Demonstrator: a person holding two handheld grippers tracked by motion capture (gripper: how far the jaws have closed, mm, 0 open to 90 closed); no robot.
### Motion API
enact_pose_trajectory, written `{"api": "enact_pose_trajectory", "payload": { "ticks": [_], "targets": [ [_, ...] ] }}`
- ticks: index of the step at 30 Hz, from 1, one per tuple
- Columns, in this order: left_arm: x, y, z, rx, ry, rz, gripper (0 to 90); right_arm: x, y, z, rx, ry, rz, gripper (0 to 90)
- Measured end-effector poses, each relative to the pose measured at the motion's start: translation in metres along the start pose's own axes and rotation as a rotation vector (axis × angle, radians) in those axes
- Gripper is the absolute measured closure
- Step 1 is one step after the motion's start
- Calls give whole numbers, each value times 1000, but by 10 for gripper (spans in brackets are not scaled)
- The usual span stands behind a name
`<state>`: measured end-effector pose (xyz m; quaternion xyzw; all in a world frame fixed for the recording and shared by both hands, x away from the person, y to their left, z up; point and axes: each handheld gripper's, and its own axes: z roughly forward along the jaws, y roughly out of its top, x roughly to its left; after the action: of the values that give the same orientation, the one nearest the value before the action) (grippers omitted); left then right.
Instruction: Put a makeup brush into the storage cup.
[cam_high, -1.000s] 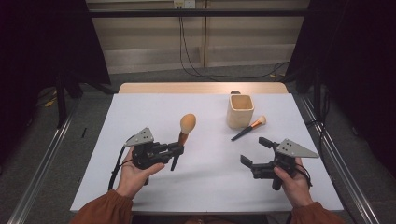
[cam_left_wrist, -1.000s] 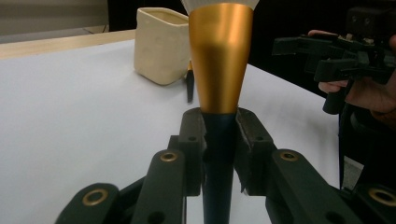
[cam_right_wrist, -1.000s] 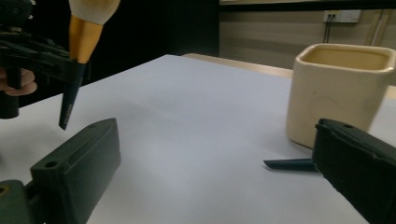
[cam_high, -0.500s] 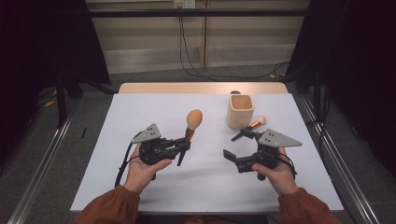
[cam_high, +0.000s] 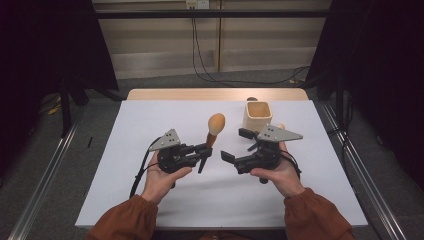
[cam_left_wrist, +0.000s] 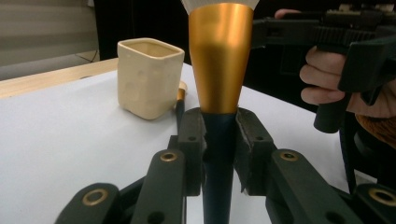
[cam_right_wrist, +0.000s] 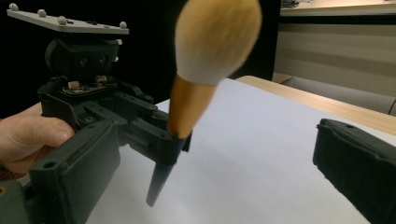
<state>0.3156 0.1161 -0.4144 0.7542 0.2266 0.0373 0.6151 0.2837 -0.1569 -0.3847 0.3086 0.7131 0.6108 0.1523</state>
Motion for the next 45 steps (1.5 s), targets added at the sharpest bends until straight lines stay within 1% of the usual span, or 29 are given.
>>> {"api": "enact_pose_trajectory", "payload": {
  "ticks": [3,5,7,8,10,13,16,19,24,27,30,35,39,42,45],
  "targets": [
    [0,-1,2,-4,-6,3,744,1,-1,9,13,4,9,7],
    [-1,-1,3,1,-9,7,744,1,-1,13,19,8,0,17],
    [-2,-3,5,4,-14,7,744,1,1,15,10,16,-11,56],
    [-2,-3,6,7,-13,10,744,1,1,16,5,7,-17,60],
    [-3,-3,7,5,-20,9,744,0,2,18,7,13,3,94],
    [-3,-4,8,8,-19,12,744,-1,2,21,13,20,15,141],
    [-4,-5,10,9,-21,13,744,-1,0,25,17,27,25,193],
    [-3,-4,10,0,-26,12,744,0,-2,29,20,30,25,250],
    [-3,-4,11,6,-28,19,744,-1,-3,33,7,29,26,351],
    [-3,-5,12,10,-30,19,744,-1,-4,35,10,42,38,409],
    [-3,-5,13,12,-31,20,744,-1,-5,35,13,45,33,463],
    [-2,-6,13,12,-33,18,744,-3,-5,35,14,63,55,556],
    [-2,-6,13,15,-32,20,743,-3,-7,36,20,72,71,605],
    [-2,-7,14,14,-32,20,743,-5,-7,36,17,76,87,619],
    [-2,-8,15,13,-33,19,743,-4,-8,36,17,79,85,628]
  ]
}}
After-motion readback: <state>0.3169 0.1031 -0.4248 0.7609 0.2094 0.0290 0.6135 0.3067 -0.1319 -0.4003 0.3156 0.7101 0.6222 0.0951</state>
